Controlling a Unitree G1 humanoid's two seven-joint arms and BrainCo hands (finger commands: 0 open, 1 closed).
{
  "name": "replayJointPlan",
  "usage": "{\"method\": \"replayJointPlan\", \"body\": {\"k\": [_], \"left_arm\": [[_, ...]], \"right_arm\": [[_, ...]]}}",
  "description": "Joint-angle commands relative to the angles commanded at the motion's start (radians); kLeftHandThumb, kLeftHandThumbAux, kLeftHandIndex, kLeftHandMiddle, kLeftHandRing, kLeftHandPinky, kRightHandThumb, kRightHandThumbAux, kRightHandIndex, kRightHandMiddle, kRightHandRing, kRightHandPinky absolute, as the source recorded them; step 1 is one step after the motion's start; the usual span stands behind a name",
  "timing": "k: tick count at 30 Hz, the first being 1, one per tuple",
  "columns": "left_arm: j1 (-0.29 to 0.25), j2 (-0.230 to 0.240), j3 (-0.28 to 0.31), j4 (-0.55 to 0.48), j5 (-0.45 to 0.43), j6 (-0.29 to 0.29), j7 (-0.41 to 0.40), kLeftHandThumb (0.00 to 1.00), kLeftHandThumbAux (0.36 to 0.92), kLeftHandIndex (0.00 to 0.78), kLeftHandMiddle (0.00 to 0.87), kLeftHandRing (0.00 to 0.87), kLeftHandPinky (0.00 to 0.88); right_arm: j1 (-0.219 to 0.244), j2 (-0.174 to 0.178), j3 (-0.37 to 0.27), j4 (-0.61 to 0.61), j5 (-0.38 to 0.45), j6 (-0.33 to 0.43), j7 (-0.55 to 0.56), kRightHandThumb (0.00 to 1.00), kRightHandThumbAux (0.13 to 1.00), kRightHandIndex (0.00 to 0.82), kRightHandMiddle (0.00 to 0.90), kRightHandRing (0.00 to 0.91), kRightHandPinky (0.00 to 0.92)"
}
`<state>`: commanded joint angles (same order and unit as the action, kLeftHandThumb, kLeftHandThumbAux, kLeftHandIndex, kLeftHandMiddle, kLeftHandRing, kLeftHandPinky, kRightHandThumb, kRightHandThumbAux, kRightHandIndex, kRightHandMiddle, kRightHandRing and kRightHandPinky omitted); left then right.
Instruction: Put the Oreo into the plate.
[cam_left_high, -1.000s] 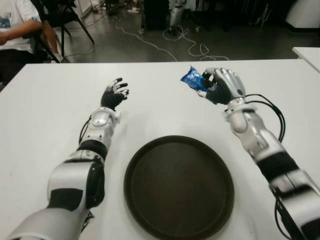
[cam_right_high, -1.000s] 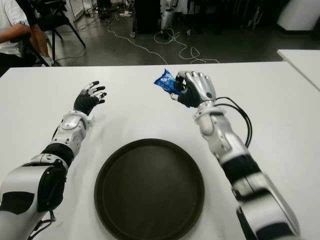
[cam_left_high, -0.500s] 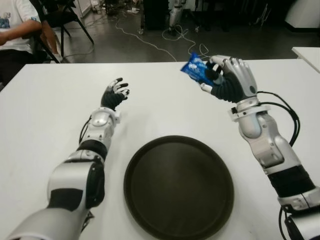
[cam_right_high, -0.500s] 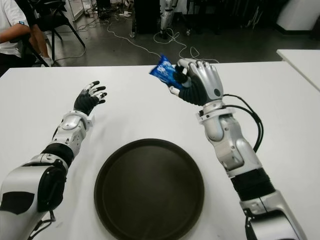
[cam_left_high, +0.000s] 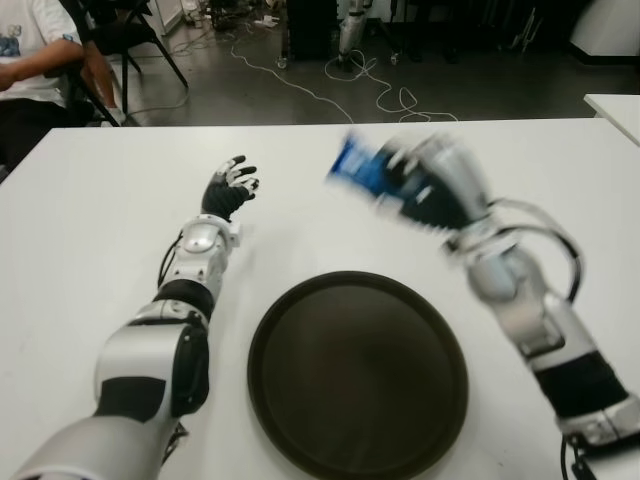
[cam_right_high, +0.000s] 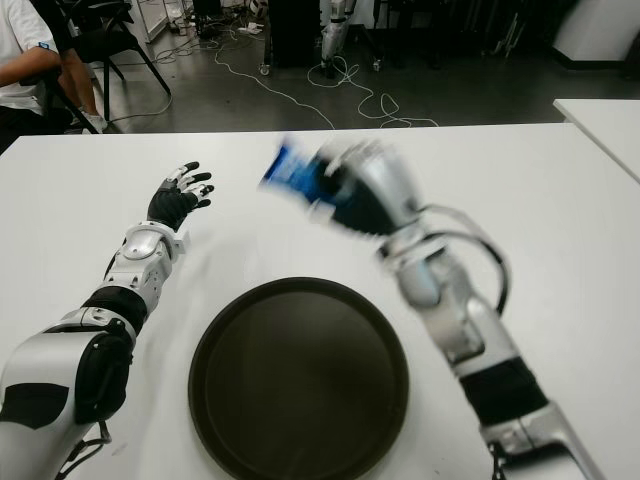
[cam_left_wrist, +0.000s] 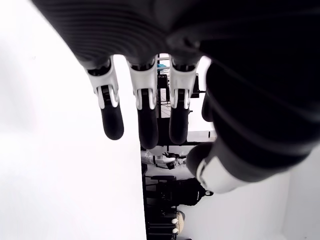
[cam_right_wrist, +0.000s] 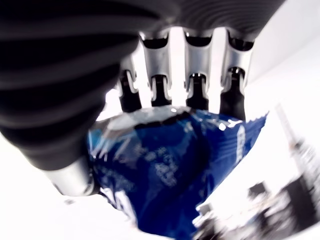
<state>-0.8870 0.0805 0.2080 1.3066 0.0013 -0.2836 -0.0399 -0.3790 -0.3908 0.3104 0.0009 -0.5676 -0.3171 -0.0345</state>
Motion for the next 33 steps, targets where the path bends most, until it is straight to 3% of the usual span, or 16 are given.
{"method": "replayJointPlan", "body": {"k": [2, 4, 7, 9, 20, 33], "left_arm": [[0.000, 0.000, -0.001, 0.000, 0.000, 0.000, 0.000, 0.187, 0.789, 0.141, 0.216, 0.207, 0.219], [0.000, 0.000, -0.001, 0.000, 0.001, -0.001, 0.000, 0.187, 0.790, 0.141, 0.216, 0.207, 0.218], [-0.001, 0.000, -0.001, 0.000, 0.001, 0.002, 0.002, 0.185, 0.788, 0.140, 0.215, 0.207, 0.216], [-0.001, 0.000, -0.001, 0.001, 0.001, 0.002, 0.004, 0.187, 0.785, 0.145, 0.218, 0.208, 0.219], [0.000, 0.000, 0.000, -0.001, 0.000, 0.002, 0.000, 0.184, 0.776, 0.131, 0.203, 0.194, 0.202], [-0.001, 0.000, -0.002, -0.002, 0.001, 0.003, -0.003, 0.184, 0.782, 0.128, 0.204, 0.195, 0.201]], "right_arm": [[-0.006, -0.034, 0.005, -0.011, 0.034, -0.019, 0.094, 0.691, 0.731, 0.432, 0.767, 0.769, 0.752], [-0.007, -0.042, 0.002, -0.016, 0.047, -0.028, 0.137, 0.691, 0.731, 0.432, 0.766, 0.768, 0.748], [-0.023, -0.125, 0.016, -0.065, 0.149, -0.048, 0.341, 0.690, 0.732, 0.432, 0.762, 0.763, 0.745], [-0.027, -0.146, 0.020, -0.079, 0.187, -0.052, 0.411, 0.691, 0.731, 0.431, 0.759, 0.761, 0.749], [-0.046, -0.162, -0.001, -0.084, 0.291, -0.028, 0.589, 0.691, 0.730, 0.431, 0.755, 0.764, 0.758], [-0.082, -0.149, 0.021, -0.036, 0.285, 0.011, 0.698, 0.691, 0.730, 0.430, 0.755, 0.759, 0.747]]}}
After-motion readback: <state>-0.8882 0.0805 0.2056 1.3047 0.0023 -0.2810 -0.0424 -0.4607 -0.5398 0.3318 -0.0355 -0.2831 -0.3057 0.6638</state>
